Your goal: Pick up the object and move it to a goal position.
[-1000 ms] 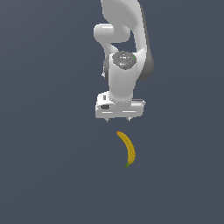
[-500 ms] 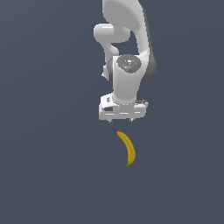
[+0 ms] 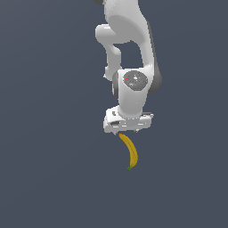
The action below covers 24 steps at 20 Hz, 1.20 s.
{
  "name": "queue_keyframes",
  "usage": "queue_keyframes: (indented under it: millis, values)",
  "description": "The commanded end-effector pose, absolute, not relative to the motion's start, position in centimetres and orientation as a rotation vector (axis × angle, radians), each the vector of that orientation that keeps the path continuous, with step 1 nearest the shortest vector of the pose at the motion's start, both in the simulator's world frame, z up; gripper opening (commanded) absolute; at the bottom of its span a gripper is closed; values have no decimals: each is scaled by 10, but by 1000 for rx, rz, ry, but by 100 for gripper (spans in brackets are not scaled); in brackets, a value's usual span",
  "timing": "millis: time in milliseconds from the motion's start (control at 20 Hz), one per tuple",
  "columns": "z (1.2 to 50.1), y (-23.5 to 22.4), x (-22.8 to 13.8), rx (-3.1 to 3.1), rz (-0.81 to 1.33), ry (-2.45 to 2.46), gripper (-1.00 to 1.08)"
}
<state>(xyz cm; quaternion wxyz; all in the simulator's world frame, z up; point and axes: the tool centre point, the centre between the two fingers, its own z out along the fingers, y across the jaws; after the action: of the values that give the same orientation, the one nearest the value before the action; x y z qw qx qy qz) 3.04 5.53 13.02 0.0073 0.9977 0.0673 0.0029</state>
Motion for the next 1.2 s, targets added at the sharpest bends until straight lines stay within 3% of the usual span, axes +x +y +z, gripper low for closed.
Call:
queue_keyframes:
  millis: [0,500,1150]
  values:
    - [117,61,41,3121,6,236,100]
    - [76,77,66,3125,1,307,100]
    - [56,79,69,3125,-1,317,100]
